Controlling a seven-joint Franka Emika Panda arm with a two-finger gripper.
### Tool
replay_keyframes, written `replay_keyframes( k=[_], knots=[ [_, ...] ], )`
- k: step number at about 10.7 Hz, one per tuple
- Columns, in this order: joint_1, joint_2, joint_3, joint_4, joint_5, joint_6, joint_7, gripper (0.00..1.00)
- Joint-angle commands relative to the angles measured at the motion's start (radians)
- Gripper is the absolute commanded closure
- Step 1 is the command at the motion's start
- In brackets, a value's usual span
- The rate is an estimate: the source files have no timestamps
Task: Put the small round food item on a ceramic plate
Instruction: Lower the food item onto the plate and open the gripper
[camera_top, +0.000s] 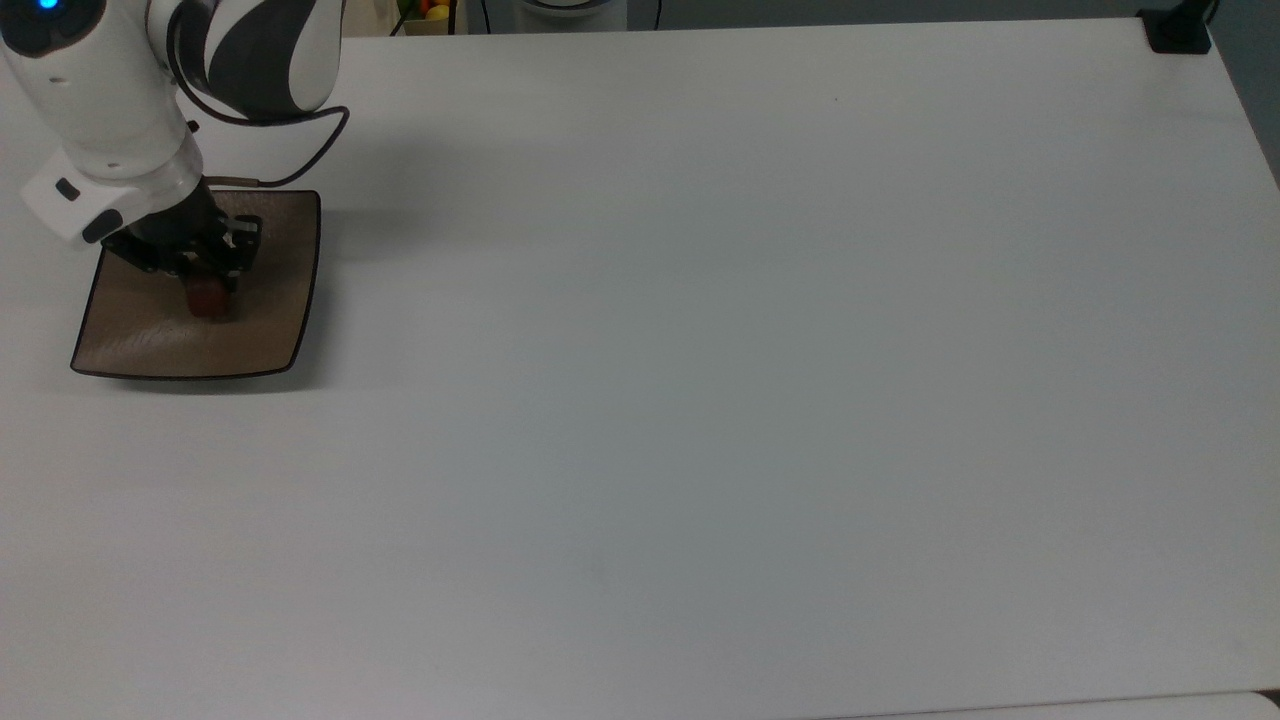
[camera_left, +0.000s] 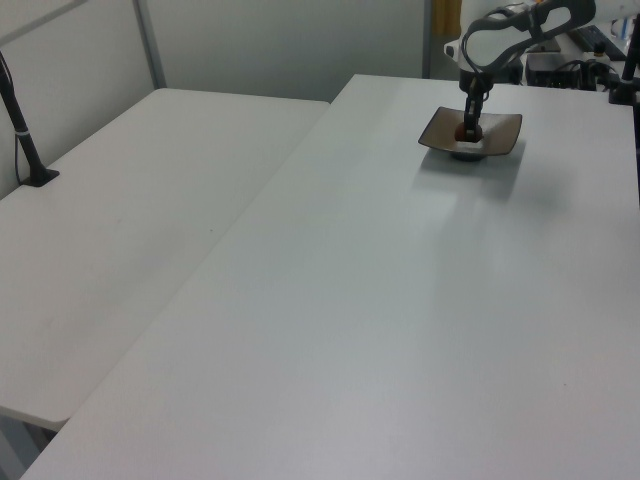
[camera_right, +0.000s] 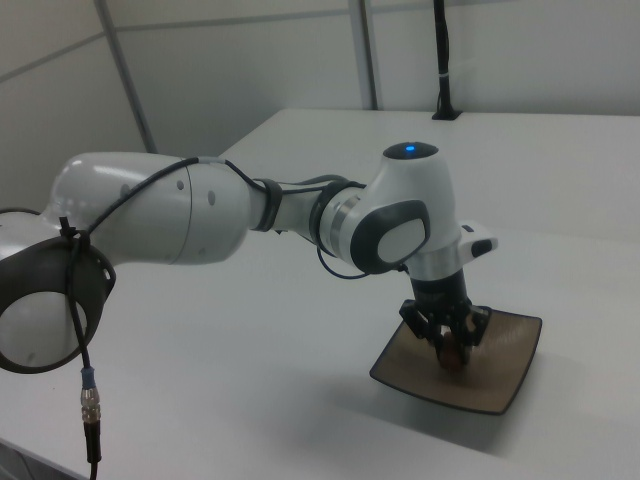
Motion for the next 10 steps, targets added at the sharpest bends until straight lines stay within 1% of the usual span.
replay_keyframes(
  k=[1,2,3,4,5,8,10],
  knots=[
    [0.003,-0.006,-0.005,-0.038,-0.012,0.050,-0.012,0.64],
    [-0.002,-0.006,-0.005,-0.039,-0.010,0.050,-0.011,0.62],
    [-0.003,-0.005,-0.005,-0.039,-0.001,0.050,0.001,0.43],
    [-0.006,-0.005,-0.005,-0.039,-0.001,0.048,0.004,0.16],
    [-0.009,-0.006,-0.005,-0.039,-0.001,0.047,0.004,0.00],
    [-0.008,-0.023,-0.005,-0.036,-0.001,0.031,0.006,0.00],
    [0.008,-0.090,-0.005,-0.026,0.001,-0.042,0.067,0.00]
  ],
)
